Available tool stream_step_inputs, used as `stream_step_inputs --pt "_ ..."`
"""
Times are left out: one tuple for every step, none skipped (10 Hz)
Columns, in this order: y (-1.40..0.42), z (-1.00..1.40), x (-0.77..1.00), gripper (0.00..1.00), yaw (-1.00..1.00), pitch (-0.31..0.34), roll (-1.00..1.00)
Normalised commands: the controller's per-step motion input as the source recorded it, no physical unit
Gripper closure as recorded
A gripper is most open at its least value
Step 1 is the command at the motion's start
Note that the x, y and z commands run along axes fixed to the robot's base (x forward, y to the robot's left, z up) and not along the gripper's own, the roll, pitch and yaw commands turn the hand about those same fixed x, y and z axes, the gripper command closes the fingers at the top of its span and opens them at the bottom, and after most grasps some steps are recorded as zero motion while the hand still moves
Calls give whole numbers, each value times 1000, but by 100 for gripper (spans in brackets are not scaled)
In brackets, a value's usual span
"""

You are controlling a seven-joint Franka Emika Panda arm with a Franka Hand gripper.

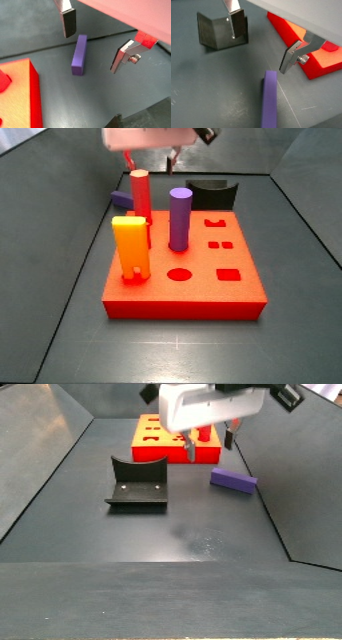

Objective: Pick up the rectangle object. Move up. Place the rectangle object on the fixture. Regrasp the rectangle object. Move to above the board. Insert the rectangle object.
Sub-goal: Pick up the rectangle object.

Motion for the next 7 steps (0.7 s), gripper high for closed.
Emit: stream_step_inputs --pt "-86 -774 0 0 377 -66 -114" --pt "-40 -680 -134 0 371 -93 -101" --pt "-17 -457 -346 0 354 -113 -64" --pt "-69 -254 -457 0 300 -126 -14" --pt "-69 -169 -406 0 291 -134 -10" --pt "-31 -191 -263 0 209 -81 0" --pt "0 -297 -40 0 146 -24 0"
